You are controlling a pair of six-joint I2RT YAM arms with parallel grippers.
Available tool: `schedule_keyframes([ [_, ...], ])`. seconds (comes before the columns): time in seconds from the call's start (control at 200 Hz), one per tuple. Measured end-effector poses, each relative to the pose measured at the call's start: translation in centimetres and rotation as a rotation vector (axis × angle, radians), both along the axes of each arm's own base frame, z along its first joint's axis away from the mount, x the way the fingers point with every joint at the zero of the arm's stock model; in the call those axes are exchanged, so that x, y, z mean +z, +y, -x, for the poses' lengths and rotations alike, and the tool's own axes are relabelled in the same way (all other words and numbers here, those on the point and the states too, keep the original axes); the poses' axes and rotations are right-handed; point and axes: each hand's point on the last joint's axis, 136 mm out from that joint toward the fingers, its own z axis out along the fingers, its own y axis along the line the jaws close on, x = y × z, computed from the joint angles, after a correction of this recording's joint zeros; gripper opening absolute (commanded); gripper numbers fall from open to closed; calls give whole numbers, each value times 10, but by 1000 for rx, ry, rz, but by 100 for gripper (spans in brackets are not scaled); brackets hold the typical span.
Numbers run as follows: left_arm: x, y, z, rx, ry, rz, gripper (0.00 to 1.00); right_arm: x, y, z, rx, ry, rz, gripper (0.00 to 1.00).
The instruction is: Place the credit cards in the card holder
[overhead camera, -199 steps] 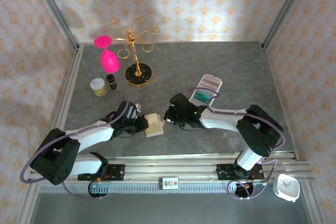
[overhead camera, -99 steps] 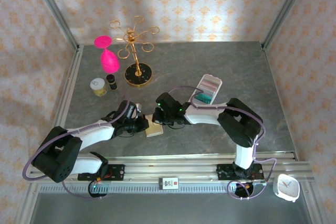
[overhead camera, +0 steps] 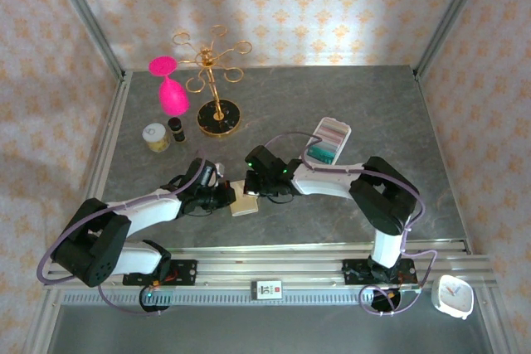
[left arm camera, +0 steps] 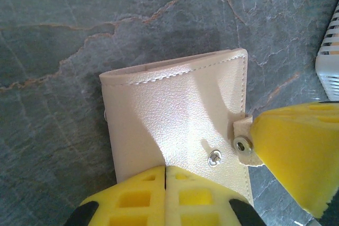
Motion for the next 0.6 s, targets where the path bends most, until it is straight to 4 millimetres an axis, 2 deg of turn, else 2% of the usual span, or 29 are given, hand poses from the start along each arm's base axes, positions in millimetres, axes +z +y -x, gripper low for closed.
schedule_keyframes([
  [0.365, 0, 0, 0, 0, 1, 0, 4, -5, 15, 5, 68, 1, 3, 0],
  [0.601, 0, 0, 0, 0, 0, 0, 3, -6, 15, 6, 91, -11, 16, 0],
])
